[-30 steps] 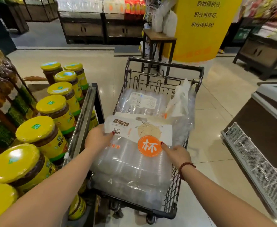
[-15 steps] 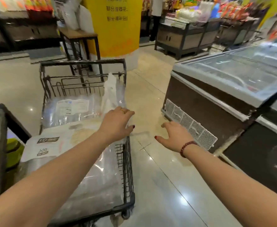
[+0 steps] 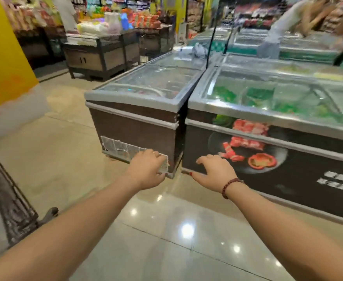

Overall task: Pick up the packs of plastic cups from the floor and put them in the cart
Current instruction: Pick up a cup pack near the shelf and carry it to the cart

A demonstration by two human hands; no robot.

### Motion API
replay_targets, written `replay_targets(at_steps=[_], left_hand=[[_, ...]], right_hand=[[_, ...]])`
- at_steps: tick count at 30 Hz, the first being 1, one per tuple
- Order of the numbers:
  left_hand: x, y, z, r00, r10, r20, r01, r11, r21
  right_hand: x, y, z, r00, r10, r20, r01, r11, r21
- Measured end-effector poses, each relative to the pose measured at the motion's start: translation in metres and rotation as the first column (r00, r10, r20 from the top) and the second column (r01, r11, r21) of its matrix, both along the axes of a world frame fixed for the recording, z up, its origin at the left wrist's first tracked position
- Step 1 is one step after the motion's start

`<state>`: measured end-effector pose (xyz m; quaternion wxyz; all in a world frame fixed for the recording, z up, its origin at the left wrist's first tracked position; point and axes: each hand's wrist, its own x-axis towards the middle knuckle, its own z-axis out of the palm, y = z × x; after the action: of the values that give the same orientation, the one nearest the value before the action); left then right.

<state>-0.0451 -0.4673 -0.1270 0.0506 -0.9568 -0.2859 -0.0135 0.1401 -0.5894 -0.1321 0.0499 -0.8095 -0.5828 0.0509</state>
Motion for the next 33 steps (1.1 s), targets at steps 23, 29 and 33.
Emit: replay_targets(at_steps=[23, 29, 33], left_hand=[[0.575, -0.326, -0.012, 0.471, -0.877, 0.096, 0.88, 0.458, -0.129], [0.697, -0.406, -0.01, 0.296, -0.952, 0.082, 0.951, 0.285, -0.121], [0.764, -0.469, -0.011, 0.196, -0.978, 0.074, 0.974, 0.185, -0.127]], right_hand=[[0.344, -0.422, -0.009, 0.361, -0.929, -0.085, 0.931, 0.364, -0.022], [0.415, -0.493, -0.006, 0.136, -0.988, -0.077, 0.989, 0.14, -0.049], [0.448, -0.547, -0.008, -0.02, -0.994, -0.11, 0.999, -0.017, -0.031]])
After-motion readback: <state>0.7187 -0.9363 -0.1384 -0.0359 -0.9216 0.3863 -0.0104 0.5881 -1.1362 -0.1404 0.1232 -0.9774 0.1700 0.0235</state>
